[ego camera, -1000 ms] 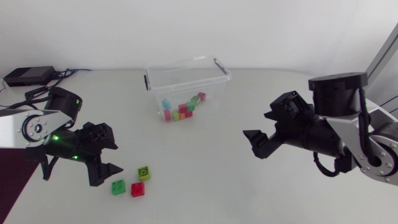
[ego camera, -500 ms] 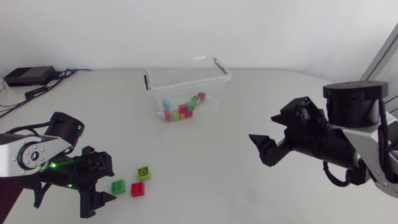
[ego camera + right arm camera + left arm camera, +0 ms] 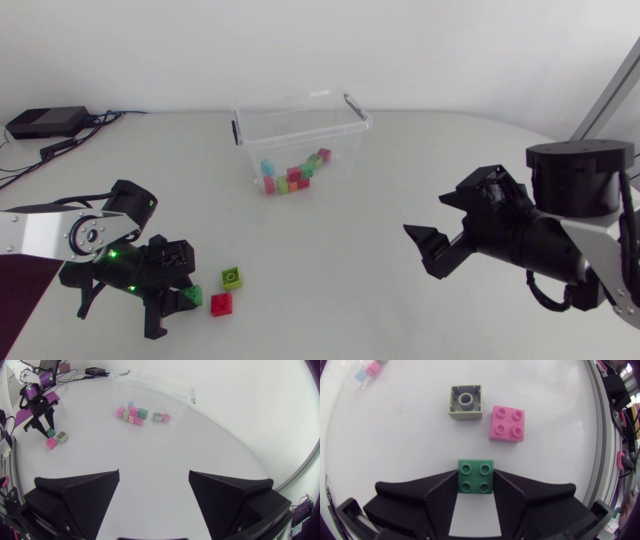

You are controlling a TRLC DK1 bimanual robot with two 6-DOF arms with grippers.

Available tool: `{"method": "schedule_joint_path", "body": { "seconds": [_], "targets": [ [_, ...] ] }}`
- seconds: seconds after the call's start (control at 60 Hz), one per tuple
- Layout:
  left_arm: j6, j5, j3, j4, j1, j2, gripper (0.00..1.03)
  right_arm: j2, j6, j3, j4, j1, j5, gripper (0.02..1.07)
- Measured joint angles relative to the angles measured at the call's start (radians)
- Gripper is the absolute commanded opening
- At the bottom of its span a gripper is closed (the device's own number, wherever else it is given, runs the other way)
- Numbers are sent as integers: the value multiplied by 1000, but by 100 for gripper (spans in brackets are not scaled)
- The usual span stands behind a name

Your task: Pick up the duplo bricks and place them in the container

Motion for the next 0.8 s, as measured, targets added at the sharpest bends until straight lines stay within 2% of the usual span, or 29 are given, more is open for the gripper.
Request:
{"method": "schedule_joint_path", "body": {
  "seconds": [0.083,0.25,0.4,0.583,0.8],
  "targets": [
    [0,-5,7,-5,-3,0,21,-5,0,-17,0,0,0,102],
    [0,-7,93,-104,-3,-16,22,-5,0,-33,-1,0,-1,102],
    [-32,58,268,-185,-3,-66,22,-4,0,-34,-1,5,-5,102],
    [-146,113,508,-175,-33,-59,22,-2,0,-40,-1,18,-8,102],
    [-317,156,745,-68,-77,75,25,-13,0,-72,1,-18,-8,102]
  ]
}}
